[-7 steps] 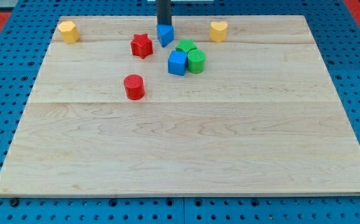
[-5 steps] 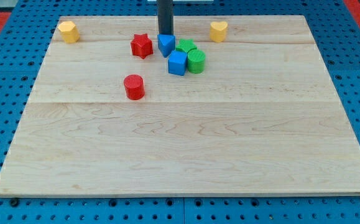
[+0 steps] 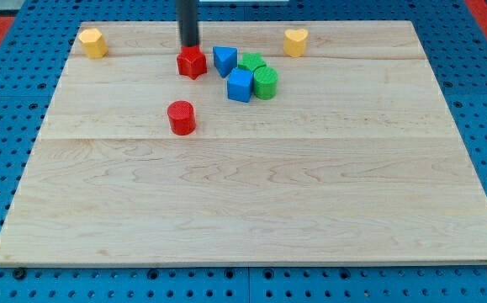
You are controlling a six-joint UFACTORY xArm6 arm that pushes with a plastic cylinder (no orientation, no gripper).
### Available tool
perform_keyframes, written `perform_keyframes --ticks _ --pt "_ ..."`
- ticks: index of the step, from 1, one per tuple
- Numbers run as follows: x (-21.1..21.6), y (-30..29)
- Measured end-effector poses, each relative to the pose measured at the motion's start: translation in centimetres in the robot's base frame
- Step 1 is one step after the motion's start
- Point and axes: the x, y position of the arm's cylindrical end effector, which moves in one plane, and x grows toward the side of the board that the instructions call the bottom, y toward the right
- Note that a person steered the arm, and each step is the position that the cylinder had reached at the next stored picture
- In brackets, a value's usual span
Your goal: Push the red star to the top left of red circle
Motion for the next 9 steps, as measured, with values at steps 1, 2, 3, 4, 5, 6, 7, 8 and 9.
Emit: perform_keyframes --ticks 1,2,3,4,5,6,7,8,9 --pt "1.9 3.1" --pt "5.1 6.0" --pt "7.5 5.9" --pt "5.0 2.9" --pt "1.8 0.1" --pt "0.4 2.4" --pt "2.2 4.4" --pt "5.5 4.6" --pt "6.6 3.9"
